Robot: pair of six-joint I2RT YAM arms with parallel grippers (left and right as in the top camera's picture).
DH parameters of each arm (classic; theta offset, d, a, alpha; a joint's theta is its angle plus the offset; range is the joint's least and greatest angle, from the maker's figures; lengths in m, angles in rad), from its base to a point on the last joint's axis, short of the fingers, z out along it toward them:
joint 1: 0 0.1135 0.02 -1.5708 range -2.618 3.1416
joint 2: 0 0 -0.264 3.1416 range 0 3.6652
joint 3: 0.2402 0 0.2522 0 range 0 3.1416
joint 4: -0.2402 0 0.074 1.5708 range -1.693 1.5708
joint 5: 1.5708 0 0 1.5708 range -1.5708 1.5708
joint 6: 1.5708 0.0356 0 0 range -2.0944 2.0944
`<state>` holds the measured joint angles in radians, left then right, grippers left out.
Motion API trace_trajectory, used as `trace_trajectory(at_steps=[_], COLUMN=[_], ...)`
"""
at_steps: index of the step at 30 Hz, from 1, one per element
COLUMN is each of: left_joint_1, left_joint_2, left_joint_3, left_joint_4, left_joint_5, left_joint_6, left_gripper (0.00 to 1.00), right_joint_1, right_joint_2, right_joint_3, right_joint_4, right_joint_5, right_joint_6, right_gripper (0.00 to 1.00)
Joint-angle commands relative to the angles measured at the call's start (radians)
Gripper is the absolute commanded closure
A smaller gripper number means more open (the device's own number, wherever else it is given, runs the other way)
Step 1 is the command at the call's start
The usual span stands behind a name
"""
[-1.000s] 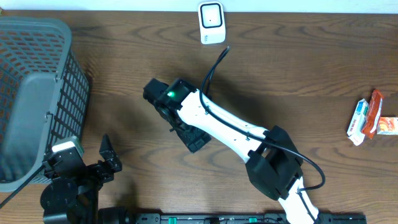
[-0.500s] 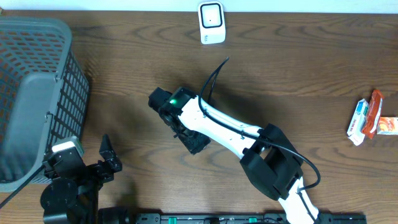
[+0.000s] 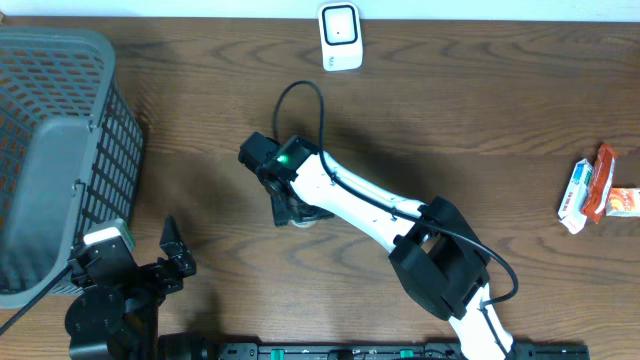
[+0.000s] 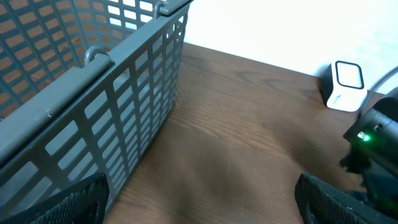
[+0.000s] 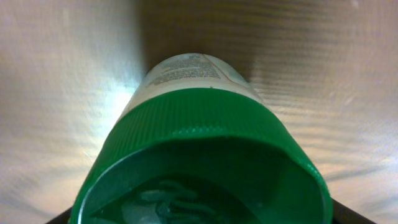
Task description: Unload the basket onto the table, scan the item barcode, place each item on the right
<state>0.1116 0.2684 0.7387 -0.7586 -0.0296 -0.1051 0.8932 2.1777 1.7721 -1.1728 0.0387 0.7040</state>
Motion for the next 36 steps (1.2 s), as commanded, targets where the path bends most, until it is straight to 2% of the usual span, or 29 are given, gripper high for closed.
trace_trajectory(at_steps=[1,5,9,11,15,23,27,31,36], left_joint_1=[0.005,0.005,0.005,0.005,0.005,0.005,0.005,0.005,0.005], left_joint_2=[-0.001,-0.001,-0.001,-0.001,-0.001,-0.001,-0.001,-0.001,-0.001], left_joint_3=[0.002,0.002,0.002,0.002,0.002,0.002,0.002,0.002,0.002], left_joint_4=[0.003,0.003,0.003,0.003,0.003,0.003,0.003,0.003,0.003], left_joint_5=[-0.008,-0.008,-0.008,-0.008,-0.008,-0.008,-0.008,-0.008,-0.008], left_joint_6=[-0.005,-0.005,-0.005,-0.005,-0.005,-0.005,-0.005,-0.005,-0.005], left_gripper=[0.04,0.04,0.04,0.04,0.04,0.04,0.04,0.04,0.04], right_joint_1=[-0.002,-0.002,-0.002,-0.001,-0.005,-0.009,-0.009,-0.009,-0.009], right_joint_2=[-0.015,-0.033,-0.071,-0.098,-0.150,-0.163,-0.160,-0.149,-0.116], right_joint_3=[-0.004,0.006,0.035,0.052,0.068,0.058,0.055,0.051,0.050], right_joint_4=[-0.025,-0.071,-0.099,-0.119,-0.145,-0.148,-0.101,-0.076,-0.056], right_joint_5=[0.035,0.080,0.082,0.071,-0.005,-0.051,-0.037,-0.029,-0.022], right_joint_6=[-0.423,-0.497,-0.502,-0.467,-0.237,0.530,0.818,1.000,1.039], right_gripper=[0.32,0.22,0.03,0.01,0.01,0.01,0.01,0.01,0.01])
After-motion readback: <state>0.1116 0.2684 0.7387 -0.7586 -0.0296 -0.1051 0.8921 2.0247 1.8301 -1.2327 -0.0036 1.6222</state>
